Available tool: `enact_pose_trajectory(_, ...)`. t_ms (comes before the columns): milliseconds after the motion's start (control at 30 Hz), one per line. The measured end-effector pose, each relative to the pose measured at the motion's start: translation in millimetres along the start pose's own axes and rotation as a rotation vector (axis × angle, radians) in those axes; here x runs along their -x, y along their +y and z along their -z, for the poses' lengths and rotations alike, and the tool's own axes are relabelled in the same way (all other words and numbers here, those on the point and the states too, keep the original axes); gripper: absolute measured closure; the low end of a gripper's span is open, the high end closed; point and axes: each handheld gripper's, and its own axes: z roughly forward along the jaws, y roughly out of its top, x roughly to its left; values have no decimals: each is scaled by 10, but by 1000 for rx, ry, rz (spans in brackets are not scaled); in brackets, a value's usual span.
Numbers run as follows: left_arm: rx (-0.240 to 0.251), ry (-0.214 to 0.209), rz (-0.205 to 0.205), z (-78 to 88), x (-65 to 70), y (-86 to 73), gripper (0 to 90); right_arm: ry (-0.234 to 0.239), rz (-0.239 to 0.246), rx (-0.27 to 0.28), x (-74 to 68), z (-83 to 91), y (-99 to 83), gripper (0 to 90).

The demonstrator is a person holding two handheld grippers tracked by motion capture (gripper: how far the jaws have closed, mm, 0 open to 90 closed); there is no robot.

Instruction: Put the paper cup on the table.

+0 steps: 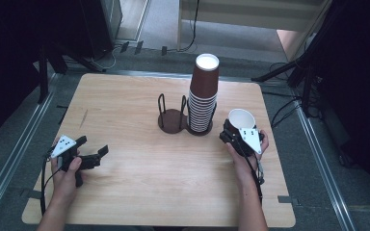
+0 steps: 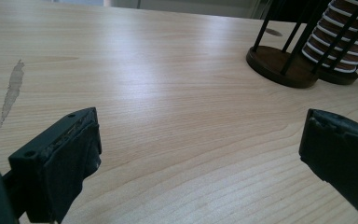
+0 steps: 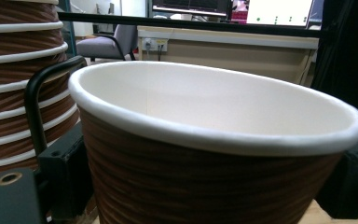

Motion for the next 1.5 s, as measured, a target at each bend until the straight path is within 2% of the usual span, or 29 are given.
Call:
enact_pose_trajectory(100,0,-2,0,2,1,-1,0,-5,-23,-3,23,-30,-17,105)
enact_pose_trajectory(167,2,-5,2,5,1,-3,0,-25,-23,-2,37,-54,-34,105)
enact_pose_trajectory(300,4,-7,7,5,-2,-3,0,-39,22,-6,41,-77,-63,104)
enact_pose_trajectory(600,5,-20,7,8,-4,-5,0,-27,27,-20,57,-77,-106,101)
enact_pose_trajectory(767,5,-18,9,6,-3,-5,0,-20,-6,-43,89,-80,-110,98)
enact_pose_trajectory(900,5,-18,12,5,-4,-5,0,-10,-6,-71,111,-80,-128,96)
enact_pose_trajectory(1033,5,-15,13,4,-3,-5,0,-2,-30,-94,123,-72,-143,93)
enact_pose_trajectory(1333,-3,-9,12,2,-5,-1,0,48,-72,-133,128,-47,-125,87)
enact_pose_trajectory(1433,-4,-7,11,2,-4,-1,0,65,-78,-160,135,-42,-125,0)
enact_pose_trajectory(1500,-5,-6,10,2,-4,-1,0,55,-76,-169,135,-34,-128,0)
